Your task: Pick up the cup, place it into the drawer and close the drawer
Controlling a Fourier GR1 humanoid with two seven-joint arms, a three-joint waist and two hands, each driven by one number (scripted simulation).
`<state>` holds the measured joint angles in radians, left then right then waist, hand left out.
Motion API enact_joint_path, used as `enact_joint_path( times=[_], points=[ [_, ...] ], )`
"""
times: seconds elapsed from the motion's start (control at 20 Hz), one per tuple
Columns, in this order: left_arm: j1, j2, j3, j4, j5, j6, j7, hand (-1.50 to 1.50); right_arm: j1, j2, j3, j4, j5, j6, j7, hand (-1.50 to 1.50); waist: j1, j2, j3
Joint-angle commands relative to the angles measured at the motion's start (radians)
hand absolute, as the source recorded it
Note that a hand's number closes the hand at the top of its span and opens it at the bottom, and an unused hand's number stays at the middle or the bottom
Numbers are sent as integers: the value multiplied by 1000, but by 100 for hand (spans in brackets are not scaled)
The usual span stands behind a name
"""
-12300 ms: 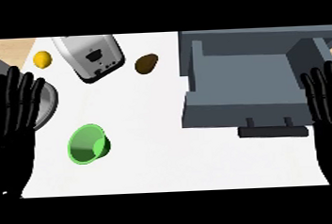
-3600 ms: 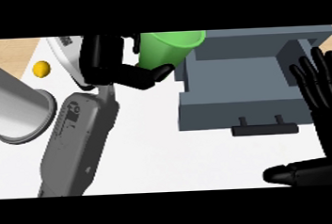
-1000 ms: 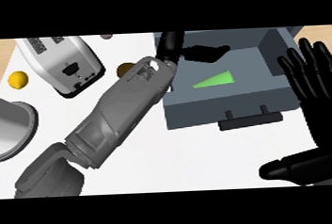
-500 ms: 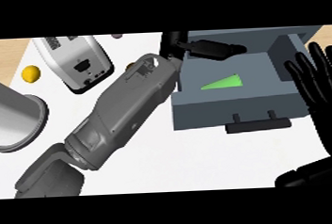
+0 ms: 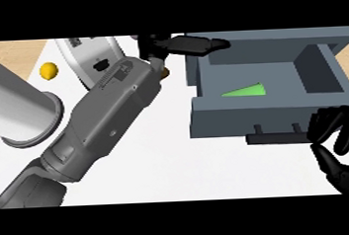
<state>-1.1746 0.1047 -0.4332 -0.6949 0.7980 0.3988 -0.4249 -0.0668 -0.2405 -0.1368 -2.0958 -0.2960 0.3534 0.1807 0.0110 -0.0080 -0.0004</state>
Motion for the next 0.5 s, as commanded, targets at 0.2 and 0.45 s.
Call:
enact_joint_path(
  times=[0.2, 0.45],
  points=[
    [270, 186, 25, -321, 16, 8, 86, -150, 41, -30, 70, -42, 191, 28, -10, 150, 27, -4, 0],
    [476, 279, 46, -537, 17, 19, 111, -150, 38, -27, 98, 16, 289, 18, -14, 150, 17, 1, 0]
  ],
)
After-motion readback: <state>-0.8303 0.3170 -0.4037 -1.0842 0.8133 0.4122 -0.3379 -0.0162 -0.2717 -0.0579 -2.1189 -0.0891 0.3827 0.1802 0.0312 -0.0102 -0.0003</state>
